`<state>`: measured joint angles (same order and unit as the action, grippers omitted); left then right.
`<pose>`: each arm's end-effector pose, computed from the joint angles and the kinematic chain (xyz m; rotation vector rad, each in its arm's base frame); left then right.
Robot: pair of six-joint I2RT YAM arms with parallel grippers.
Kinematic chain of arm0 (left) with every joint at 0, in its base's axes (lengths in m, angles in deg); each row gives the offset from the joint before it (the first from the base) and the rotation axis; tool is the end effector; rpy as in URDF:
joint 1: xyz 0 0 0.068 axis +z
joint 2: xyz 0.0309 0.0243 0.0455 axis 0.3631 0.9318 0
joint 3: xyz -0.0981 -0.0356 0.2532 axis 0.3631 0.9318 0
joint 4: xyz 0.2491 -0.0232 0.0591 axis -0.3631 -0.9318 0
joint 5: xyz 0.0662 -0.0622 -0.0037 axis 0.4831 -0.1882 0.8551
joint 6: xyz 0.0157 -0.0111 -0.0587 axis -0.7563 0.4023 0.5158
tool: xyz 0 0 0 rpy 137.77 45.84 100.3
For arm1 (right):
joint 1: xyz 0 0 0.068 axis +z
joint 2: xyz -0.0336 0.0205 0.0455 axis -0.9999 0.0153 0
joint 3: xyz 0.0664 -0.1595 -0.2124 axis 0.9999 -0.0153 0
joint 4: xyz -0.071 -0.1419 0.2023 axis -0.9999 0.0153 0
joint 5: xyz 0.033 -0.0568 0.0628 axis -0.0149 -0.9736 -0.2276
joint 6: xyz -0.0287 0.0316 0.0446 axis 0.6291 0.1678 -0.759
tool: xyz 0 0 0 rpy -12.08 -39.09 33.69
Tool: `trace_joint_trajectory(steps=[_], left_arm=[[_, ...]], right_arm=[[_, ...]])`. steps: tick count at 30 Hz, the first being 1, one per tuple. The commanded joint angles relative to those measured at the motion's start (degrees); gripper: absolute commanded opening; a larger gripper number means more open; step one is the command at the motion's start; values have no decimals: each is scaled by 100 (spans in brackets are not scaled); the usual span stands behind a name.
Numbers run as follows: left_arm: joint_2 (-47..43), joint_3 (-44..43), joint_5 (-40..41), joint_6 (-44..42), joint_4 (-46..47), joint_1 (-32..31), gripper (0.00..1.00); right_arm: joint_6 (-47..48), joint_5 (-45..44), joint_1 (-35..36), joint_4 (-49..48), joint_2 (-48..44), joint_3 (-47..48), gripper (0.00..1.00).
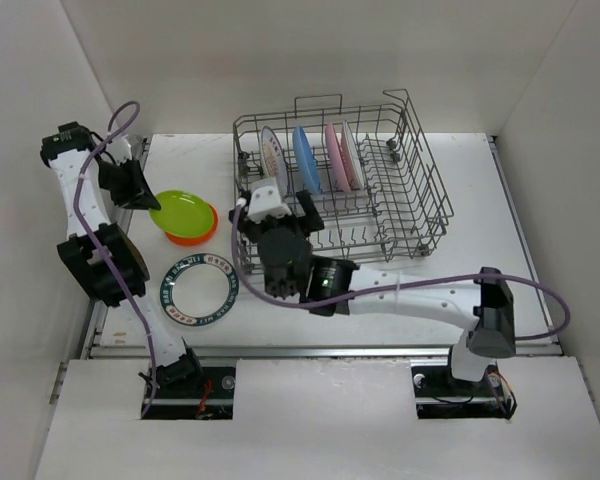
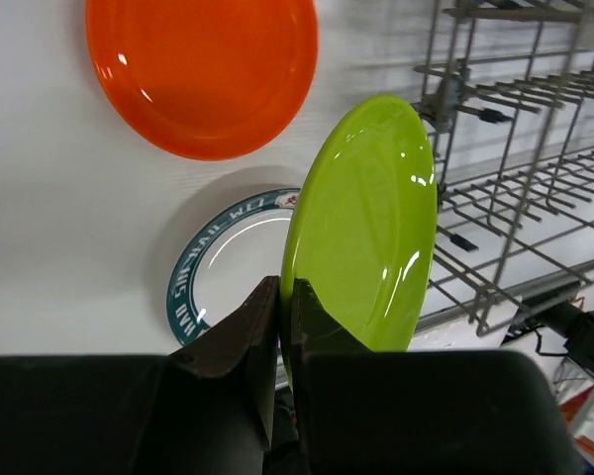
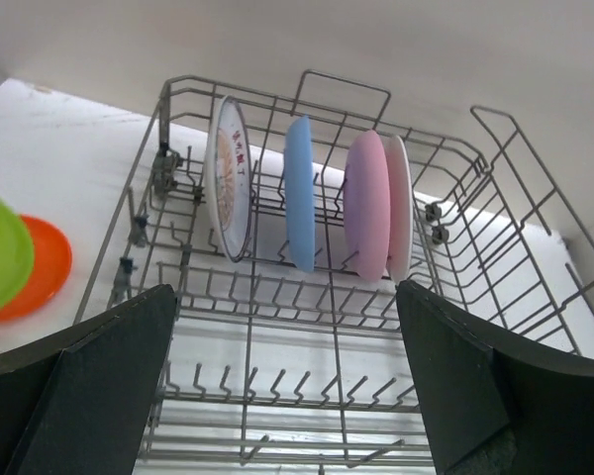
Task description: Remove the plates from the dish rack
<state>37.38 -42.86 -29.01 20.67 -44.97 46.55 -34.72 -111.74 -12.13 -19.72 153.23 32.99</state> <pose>0.3570 0.1391 0.3382 -0.0721 2.5598 -0.5966 0.1334 0.3798 0.4002 -0.2960 1.5320 -0.1903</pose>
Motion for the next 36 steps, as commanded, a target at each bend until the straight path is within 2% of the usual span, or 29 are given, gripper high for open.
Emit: trace_joint_trajectory(steps=[1,4,10,16,19,24,33,36], left_arm=[[171,109,180,354,180,-56,0],[303,188,303,627,584,-56,0],[699,188,672,935,1287,-301,0],[1119,127,970,883,1437,-557,0],[1357,-215,1260,690,1113,-557,0],[1420,37,1393,549,1120,-557,0],[1314,267,1191,601,1428,-557,0],[1366,206,1191,601,1429,-557,14]], right_arm=[[-1525,343,-333,1244,-311,-5,99],[-1676,193,-404,1491,-372,-137,99],[-2606,236,-518,2315,-556,-138,99],[-3090,404,-633,2721,-610,-138,99],[-3230,527,-685,2853,-610,-24,99],[-3363,1605,-1062,2687,-610,248,99],[-3416,3075,-1792,2625,58,1277,99],[-3416,3681,-2056,2695,347,1567,99]])
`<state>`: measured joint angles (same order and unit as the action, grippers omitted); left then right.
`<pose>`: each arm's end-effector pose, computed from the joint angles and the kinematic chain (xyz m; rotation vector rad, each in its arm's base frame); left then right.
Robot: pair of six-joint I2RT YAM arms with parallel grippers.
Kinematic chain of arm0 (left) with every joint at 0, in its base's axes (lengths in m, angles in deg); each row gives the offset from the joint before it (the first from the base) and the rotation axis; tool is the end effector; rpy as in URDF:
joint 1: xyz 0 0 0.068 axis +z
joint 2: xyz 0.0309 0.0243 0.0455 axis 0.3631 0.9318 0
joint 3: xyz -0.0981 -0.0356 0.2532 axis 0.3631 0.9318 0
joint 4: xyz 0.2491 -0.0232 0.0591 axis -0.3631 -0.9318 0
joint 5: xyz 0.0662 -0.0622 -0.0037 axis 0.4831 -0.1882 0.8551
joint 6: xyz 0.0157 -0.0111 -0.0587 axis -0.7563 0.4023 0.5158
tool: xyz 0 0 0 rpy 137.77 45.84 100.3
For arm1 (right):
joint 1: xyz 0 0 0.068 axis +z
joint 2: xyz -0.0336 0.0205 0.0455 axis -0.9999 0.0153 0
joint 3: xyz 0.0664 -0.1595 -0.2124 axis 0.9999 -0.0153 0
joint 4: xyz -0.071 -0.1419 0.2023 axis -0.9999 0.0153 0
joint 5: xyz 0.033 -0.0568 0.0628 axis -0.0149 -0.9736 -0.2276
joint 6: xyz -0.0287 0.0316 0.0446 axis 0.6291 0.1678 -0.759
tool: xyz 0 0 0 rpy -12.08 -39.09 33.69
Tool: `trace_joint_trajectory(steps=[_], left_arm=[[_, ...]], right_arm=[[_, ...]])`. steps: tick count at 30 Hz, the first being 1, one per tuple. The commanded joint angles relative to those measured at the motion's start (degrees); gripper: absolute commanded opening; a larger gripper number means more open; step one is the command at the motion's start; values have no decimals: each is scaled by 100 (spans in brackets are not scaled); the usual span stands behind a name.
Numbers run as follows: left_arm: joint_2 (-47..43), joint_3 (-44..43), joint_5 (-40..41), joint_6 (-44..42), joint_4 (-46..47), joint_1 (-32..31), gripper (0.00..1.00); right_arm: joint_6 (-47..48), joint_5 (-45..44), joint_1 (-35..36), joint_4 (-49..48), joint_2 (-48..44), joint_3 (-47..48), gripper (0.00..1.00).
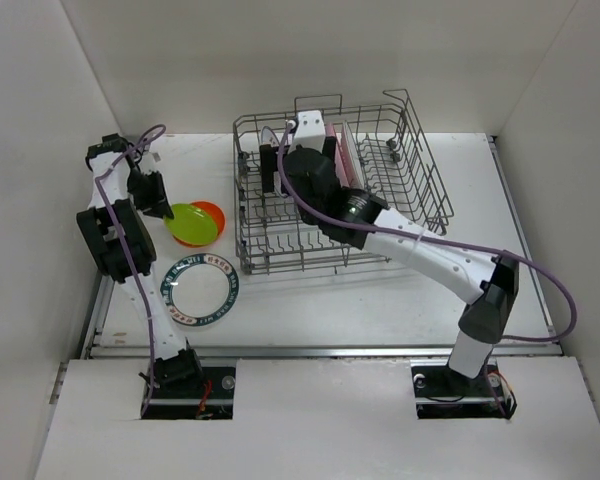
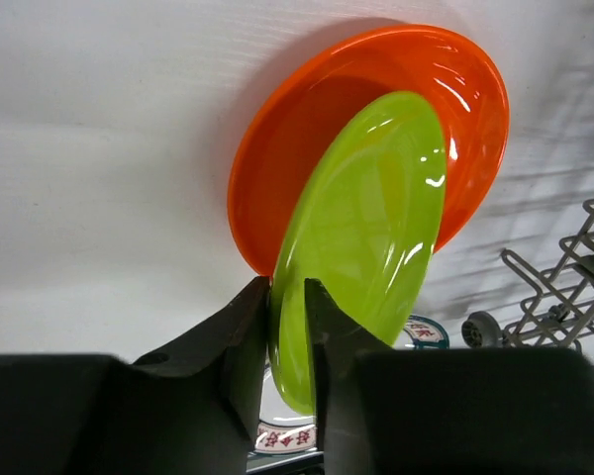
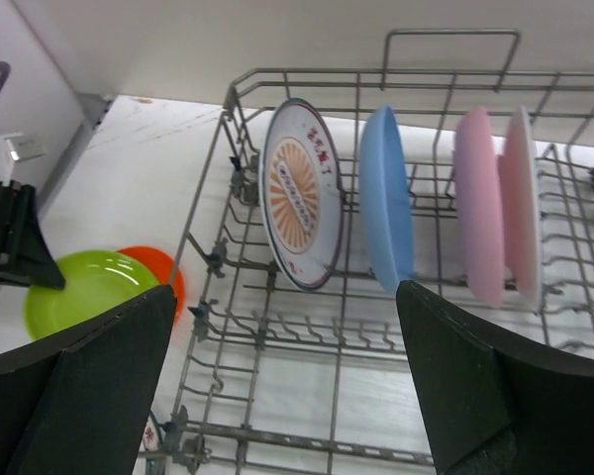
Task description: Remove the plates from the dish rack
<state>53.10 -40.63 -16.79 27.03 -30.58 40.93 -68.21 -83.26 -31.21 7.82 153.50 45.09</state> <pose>0.4342 0.1360 0.2214 -0.1654 2.7432 -0.4343 0.2447 0.3288 0.4218 -0.1334 1.7324 0.2127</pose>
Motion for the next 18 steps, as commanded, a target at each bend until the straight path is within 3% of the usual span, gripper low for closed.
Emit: trace_joint_trajectory(steps=[1,2,3,5,8,9,15,18], left_arm=[[-144,-78,-31,-87,-10,5,19],[-143,-79,-31,-87,-10,5,24],[-56,-148,-109,-235,-70,5,41],[260,-315,21,-412,-307,-117,58],[813,-1079,626,-710,-1150,-407,65],[815,-1081,698,-711,-1222,-408,65],[-10,-404,848,-580,-581,-408,65],[-353,-281,848,-448,-581,-408,65]], right_arm=[[-67,974,-209,-59,418,461,99],[-67,1210,-332,72,515,706,99],[-67,1326,-385,134,724,856,99],[-67,1528,-491,187,902,1094,99],[-181,1871,-702,187,1165,1446,92],[-243,1924,-789,187,1253,1551,83],[-305,2275,-1106,187,2026,2254,70],[2,2988,-1221,240,2439,2562,64]])
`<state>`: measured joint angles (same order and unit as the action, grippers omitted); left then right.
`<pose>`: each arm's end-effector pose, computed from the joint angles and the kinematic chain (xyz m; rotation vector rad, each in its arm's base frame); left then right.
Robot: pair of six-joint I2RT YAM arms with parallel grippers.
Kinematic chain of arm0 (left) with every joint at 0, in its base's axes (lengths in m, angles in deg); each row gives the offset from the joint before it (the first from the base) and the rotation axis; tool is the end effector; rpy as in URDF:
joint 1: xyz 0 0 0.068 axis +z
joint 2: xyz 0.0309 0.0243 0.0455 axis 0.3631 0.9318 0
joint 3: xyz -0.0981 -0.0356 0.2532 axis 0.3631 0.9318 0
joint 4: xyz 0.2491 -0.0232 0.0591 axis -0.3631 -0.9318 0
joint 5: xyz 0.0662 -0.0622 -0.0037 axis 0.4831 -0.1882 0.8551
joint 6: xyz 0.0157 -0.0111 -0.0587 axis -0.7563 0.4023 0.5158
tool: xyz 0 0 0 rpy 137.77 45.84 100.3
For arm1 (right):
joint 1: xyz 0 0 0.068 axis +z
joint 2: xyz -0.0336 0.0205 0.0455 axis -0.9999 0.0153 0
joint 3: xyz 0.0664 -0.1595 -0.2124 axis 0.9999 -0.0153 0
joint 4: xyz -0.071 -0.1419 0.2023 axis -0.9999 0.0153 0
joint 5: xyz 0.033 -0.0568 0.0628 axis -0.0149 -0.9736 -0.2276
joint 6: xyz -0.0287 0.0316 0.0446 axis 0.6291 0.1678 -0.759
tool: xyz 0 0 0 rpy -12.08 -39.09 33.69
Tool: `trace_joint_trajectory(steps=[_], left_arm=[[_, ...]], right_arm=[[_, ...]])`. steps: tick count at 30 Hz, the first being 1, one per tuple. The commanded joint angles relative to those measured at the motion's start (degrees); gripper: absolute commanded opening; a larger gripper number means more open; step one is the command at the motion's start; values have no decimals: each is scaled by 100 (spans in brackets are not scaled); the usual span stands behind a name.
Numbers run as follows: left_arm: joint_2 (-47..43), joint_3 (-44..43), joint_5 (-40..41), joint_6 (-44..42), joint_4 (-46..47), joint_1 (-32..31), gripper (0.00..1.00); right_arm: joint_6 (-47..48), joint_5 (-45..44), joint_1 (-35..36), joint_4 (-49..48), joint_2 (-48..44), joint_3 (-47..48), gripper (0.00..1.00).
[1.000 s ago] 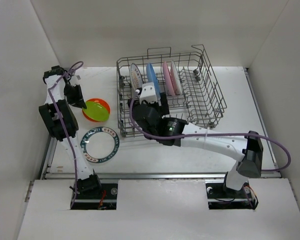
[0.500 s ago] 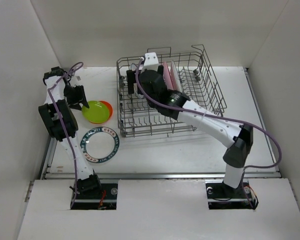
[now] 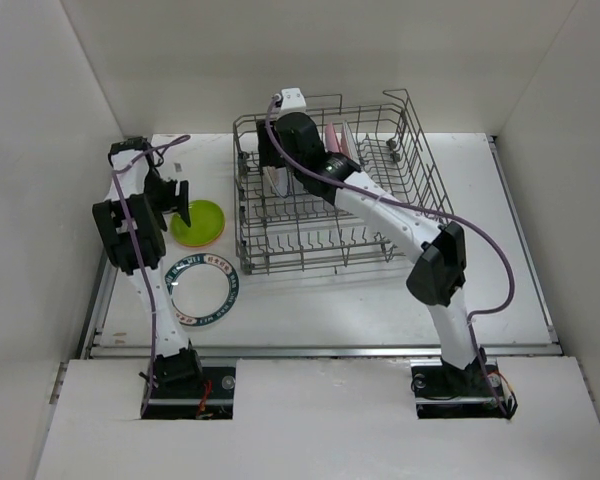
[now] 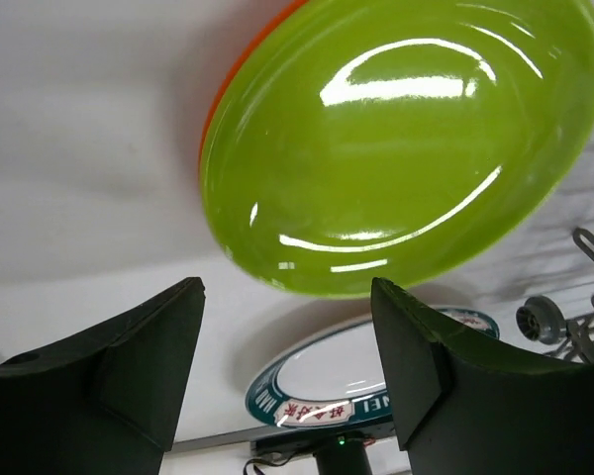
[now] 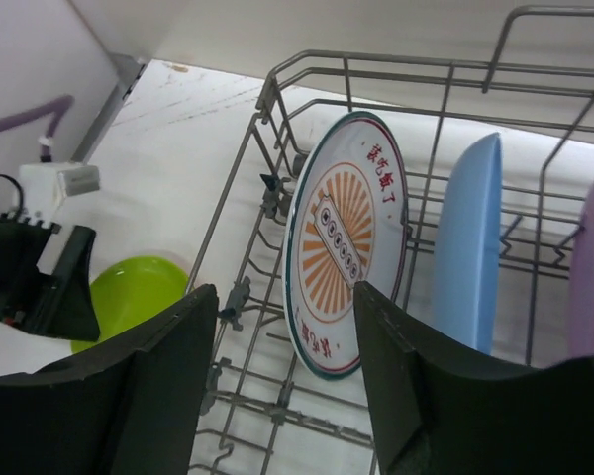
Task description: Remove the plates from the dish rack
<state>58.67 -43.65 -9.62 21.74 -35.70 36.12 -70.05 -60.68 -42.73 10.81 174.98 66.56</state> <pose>0.4476 0.1057 0.1892 0.0289 2.9197 -0.3284 0.3636 0.3566 0.3782 -0.2392 1.8335 0.3982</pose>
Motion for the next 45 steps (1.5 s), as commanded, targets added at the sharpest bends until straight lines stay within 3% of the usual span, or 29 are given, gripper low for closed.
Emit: trace_joint_trajectory(steps=[1,4,8,11,14,15,16,19,31,40,43,45], left_arm=[[-990,21,131,81,-69,73,65],[-1244,82,131,28,-131,73,67],[-1456,152,70,28,-315,73,67],[-1588,293,0,28,-315,73,67],[-1588,364,-158,-24,-368,73,67],[-1588,364,-211,-24,-438,73,67],[-1588,364,-281,-24,-499,73,67],[-1649,311,-282,-24,-500,73,67],[-1702,311,-334,-130,-500,73,67],[-1641,109,-624,-130,-632,73,67],[-1755,-241,-572,-52,-868,194,67],[-1921,-296,-572,203,-869,388,67]], right_arm=[[282,887,-69,2,370,486,62],[415,994,-69,2,485,539,63],[415,730,-121,55,757,556,78],[415,459,-174,108,1143,662,78],[467,395,-226,169,1495,803,60],[555,396,-227,169,1496,873,38],[556,448,-227,169,1496,873,24],[731,230,-227,169,1321,873,0],[915,-457,-174,-384,232,1374,0],[1100,360,-113,-526,-578,725,0],[1687,693,150,-219,-946,461,0],[2101,1413,536,1,-1263,75,0]])
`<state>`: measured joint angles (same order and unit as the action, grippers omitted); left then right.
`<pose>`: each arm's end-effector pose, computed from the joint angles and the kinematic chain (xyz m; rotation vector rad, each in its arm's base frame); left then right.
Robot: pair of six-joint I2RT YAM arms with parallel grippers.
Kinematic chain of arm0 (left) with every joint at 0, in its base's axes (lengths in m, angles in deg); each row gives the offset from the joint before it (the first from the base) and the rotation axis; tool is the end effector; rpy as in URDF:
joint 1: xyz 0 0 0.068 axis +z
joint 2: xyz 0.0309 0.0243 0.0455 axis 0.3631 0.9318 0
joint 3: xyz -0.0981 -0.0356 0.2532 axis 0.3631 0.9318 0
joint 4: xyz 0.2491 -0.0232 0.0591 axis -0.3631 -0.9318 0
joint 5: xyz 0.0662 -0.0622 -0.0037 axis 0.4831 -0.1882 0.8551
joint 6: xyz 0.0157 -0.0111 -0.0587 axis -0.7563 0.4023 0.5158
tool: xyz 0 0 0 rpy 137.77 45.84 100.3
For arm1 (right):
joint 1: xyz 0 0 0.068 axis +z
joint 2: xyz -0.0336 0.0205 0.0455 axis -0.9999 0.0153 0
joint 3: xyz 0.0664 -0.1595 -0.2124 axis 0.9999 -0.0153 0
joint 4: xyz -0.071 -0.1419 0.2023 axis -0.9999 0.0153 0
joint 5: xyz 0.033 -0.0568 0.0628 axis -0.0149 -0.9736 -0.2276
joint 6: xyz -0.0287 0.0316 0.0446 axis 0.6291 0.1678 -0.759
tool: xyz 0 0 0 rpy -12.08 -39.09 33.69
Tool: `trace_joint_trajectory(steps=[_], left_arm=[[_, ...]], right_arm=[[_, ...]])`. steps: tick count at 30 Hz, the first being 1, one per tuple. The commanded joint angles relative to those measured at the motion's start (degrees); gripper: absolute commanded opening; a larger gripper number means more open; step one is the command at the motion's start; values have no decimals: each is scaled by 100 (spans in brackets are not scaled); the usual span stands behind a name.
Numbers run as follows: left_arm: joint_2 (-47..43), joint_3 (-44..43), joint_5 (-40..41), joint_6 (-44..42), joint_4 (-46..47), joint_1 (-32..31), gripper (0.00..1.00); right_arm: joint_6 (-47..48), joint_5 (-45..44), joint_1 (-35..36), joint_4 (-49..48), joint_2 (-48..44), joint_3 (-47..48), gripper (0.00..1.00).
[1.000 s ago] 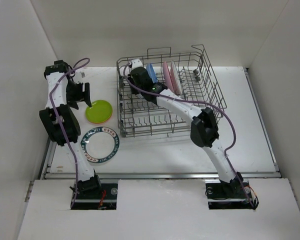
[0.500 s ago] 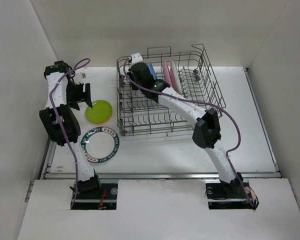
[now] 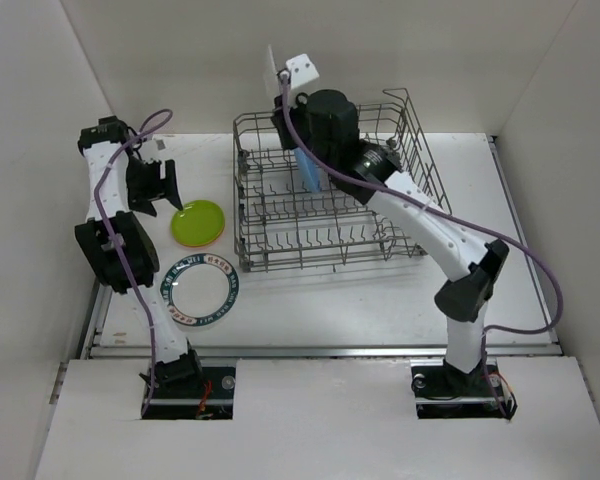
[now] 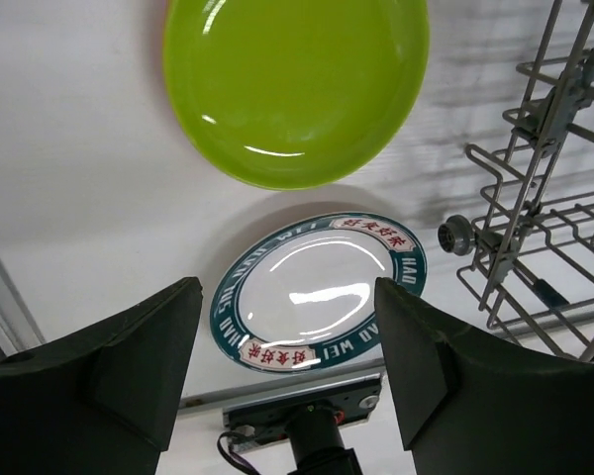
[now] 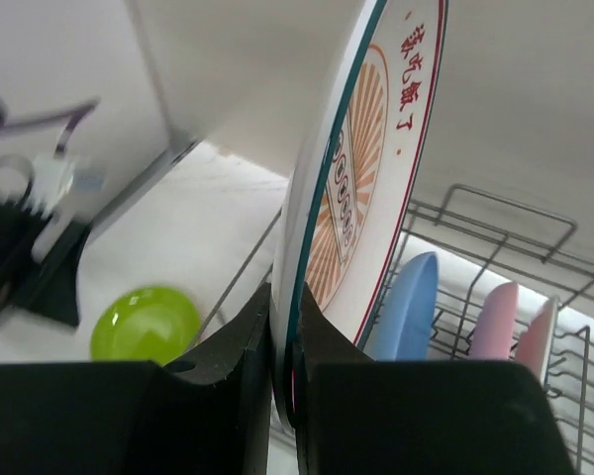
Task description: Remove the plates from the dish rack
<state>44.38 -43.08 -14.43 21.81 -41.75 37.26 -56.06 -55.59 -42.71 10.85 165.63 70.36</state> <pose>0.4031 0.0986 0.2896 0.0398 2.7625 -0.3730 0.3226 0.3194 0.4763 -0.4159 1.5812 0.3988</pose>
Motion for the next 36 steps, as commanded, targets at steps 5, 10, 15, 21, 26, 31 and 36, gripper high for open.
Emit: trace_joint_trajectory(steps=[5,10,15,21,26,31,36], left_arm=[[-1230,-739,-371,592,-342,1231,74],[-1863,-257,-627,295,-817,1646,78],[-2504,193,-644,242,-940,2137,78],[-2707,-71,-837,-66,-1722,2341,80],[-3033,26,-899,-189,-1723,2341,83],[-2963,-141,-899,-189,-1784,2341,83],[-2910,-141,-970,-189,-1784,2341,83]], right_arm=[[1318,1538,1431,638,-654,-658,0],[1626,1320,2275,937,-461,-860,0],[1811,1267,2837,1360,-135,-860,0],[1811,732,3084,921,189,-1326,0],[1811,107,3155,483,796,-1274,0],[1759,-569,3207,332,1551,-702,0],[1706,-1062,3207,96,1763,-807,8]])
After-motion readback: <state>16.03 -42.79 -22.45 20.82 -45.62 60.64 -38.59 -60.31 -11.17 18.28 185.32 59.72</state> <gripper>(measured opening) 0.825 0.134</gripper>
